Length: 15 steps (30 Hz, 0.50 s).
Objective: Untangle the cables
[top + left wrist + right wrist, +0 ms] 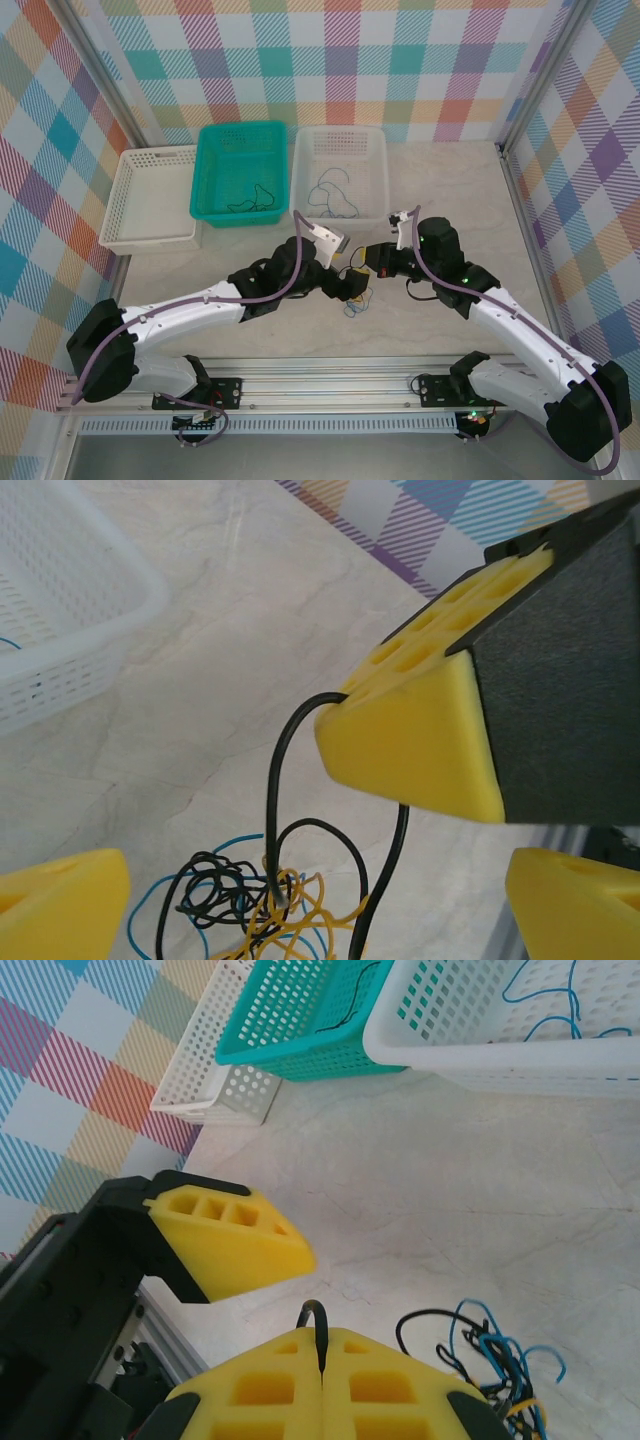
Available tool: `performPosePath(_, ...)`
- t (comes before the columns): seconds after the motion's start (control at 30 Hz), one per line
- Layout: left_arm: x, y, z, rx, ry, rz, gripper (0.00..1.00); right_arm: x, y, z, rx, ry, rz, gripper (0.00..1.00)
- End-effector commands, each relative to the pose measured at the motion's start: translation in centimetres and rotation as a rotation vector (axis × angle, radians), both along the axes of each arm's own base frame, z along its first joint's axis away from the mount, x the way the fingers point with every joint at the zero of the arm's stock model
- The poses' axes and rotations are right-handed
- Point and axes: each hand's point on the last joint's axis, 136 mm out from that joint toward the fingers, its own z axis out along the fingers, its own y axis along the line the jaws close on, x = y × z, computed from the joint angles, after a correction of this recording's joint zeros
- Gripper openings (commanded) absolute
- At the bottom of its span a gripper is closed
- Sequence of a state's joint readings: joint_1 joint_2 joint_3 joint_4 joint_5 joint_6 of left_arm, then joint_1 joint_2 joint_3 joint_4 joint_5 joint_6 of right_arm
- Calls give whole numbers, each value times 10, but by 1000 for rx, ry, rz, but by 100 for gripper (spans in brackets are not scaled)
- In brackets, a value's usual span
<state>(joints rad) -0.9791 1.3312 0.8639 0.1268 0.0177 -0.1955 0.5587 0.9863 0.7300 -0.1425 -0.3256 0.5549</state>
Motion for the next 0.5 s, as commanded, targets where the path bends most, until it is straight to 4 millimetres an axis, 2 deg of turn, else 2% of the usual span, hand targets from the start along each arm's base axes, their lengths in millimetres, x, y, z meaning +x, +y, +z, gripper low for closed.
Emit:
performPosePath(0.0, 7, -8, 10, 32, -90, 41, 95, 6, 8, 25, 81, -10, -19, 0)
performPosePath(0.23, 21, -17, 11, -14, -91, 124, 83, 6, 14, 28, 134, 27, -49, 0)
performPosePath(0.33, 25, -21, 4, -13, -62, 142, 76, 6, 17, 32, 178, 37, -49, 0)
performPosePath(0.47, 33, -15, -6, -38, -40, 219, 68, 6, 16, 35, 217, 40, -68, 0)
